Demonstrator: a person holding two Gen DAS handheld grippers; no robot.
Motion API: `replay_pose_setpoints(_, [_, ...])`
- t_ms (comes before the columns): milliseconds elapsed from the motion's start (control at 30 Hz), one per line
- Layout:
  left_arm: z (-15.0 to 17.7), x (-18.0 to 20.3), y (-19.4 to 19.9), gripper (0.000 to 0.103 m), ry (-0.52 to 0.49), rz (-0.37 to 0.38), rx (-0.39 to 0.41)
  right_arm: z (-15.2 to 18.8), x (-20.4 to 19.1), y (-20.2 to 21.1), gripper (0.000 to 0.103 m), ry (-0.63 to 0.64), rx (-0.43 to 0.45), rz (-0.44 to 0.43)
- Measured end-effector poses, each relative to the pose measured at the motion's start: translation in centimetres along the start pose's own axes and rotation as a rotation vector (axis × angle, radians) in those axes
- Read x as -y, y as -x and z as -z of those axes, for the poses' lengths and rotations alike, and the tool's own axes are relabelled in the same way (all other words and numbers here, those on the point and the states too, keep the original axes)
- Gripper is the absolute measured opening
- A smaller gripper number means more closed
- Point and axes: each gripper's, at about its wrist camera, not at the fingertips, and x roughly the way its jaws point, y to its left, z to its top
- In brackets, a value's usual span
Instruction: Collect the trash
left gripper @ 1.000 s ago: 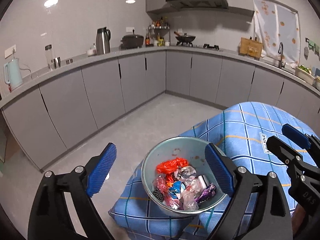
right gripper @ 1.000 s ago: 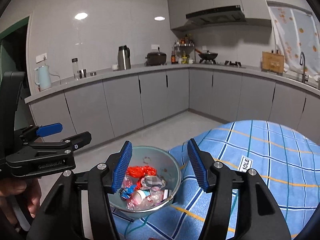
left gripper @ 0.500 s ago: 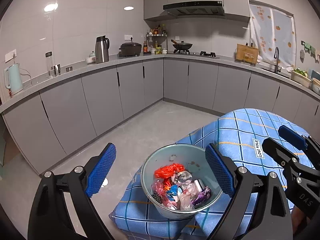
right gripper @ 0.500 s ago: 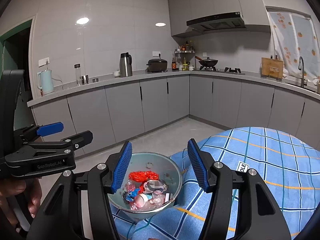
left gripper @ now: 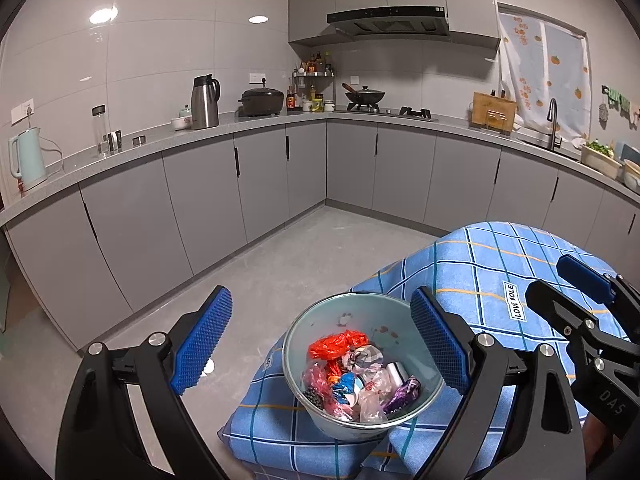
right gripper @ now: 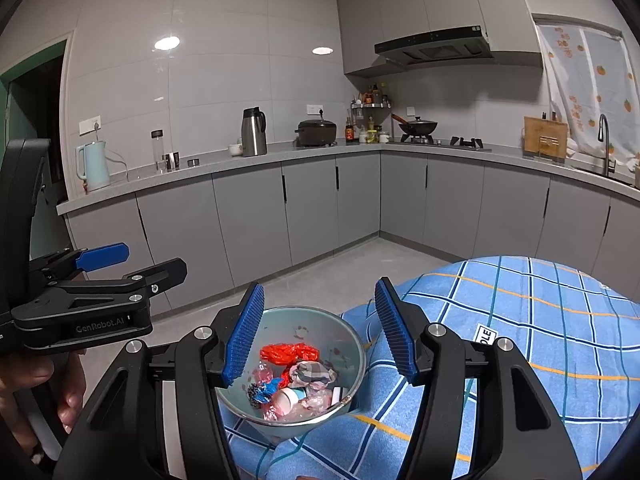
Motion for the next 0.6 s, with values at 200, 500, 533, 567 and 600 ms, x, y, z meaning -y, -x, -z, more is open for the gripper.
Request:
replay_pose_setpoints(200, [-0.02, 0.00, 0.00, 0.090, -0.001, 0.000, 0.001, -0.07, -0.01, 0.04, 0.058, -0.001, 0.001, 0.000])
replay_pose_setpoints(500, [-0.02, 0.03, 0.03, 0.090, -0.004, 0.000, 0.001, -0.20, -0.21, 0.16, 0.058, 0.000, -0.002, -0.004])
replay_pose_setpoints(533, [-0.02, 0.01, -0.01, 0.090, -0.003, 0.001, 0.001, -0.24, -0.22, 0.15, 0.058, -0.001, -0.001, -0.003])
replay_pose_setpoints(567, [0.00, -0.01, -0.05, 0.091, -0.002, 0.001, -0.001, -0.24, -0.21, 0.14, 0.058, -0.001, -0.001, -0.004])
replay_pose_setpoints(600, [0.02, -0.02, -0.10, 0.091, -0.002, 0.001, -0.002, -0.23, -0.20, 0.15, 0.058, -0.002, -0.002, -0.004])
